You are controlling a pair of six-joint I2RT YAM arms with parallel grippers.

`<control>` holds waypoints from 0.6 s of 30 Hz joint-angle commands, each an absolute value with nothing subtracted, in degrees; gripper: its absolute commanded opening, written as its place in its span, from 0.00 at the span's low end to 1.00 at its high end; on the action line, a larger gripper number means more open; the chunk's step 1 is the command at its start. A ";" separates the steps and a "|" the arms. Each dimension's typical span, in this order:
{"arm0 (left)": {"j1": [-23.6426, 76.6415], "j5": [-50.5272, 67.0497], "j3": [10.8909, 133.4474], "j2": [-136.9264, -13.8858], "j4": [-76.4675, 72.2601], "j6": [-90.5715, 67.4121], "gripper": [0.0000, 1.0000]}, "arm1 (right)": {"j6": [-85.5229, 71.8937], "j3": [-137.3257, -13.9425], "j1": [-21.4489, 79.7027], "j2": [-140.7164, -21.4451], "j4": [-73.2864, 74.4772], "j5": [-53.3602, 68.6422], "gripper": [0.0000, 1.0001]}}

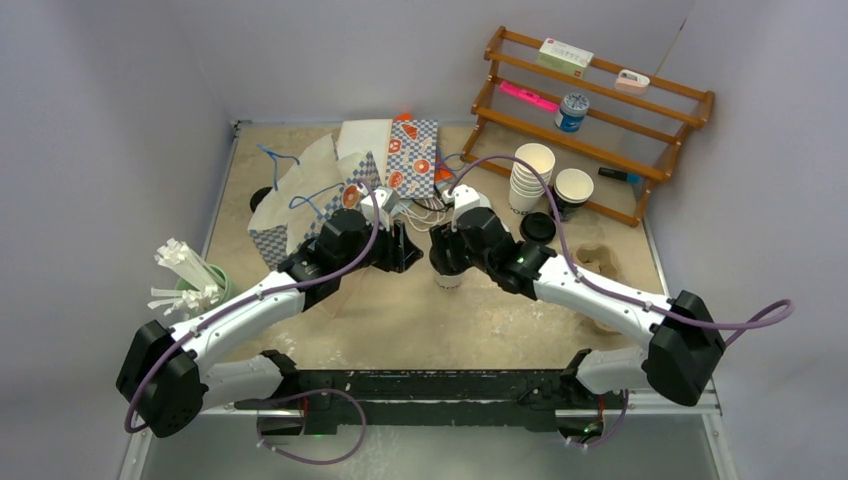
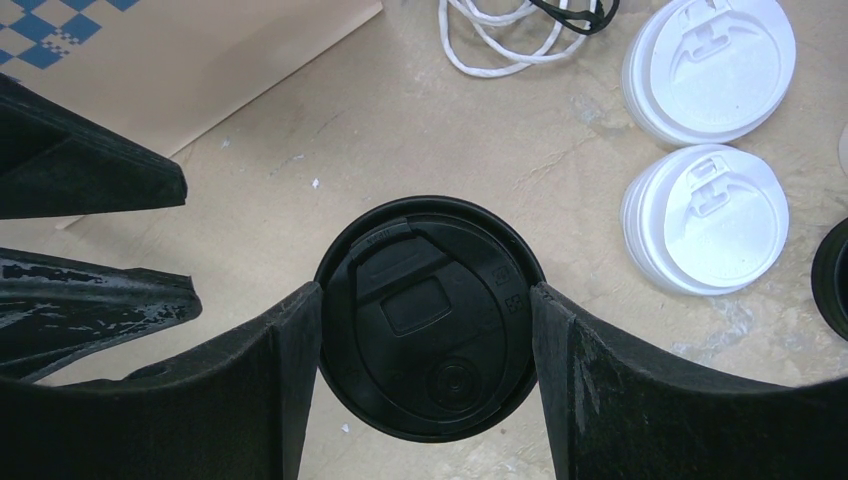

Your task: Pack the takeout coffee

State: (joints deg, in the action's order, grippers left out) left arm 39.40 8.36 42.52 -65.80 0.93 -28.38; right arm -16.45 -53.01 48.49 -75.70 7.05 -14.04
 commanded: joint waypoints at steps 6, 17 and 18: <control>39.20 9.59 42.19 -66.44 -2.11 -28.39 0.46 | -16.70 -52.19 48.83 -75.50 6.73 -14.99 0.71; 39.20 10.04 42.19 -67.42 -2.71 -28.39 0.46 | -16.23 -51.52 48.81 -76.65 6.35 -15.02 0.72; 39.20 10.18 42.19 -67.52 -2.79 -28.47 0.46 | -16.18 -51.43 48.86 -76.83 6.29 -15.03 0.73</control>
State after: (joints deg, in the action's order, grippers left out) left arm 39.40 9.02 42.39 -67.02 0.12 -28.40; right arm -16.43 -52.16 48.47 -76.01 6.83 -14.09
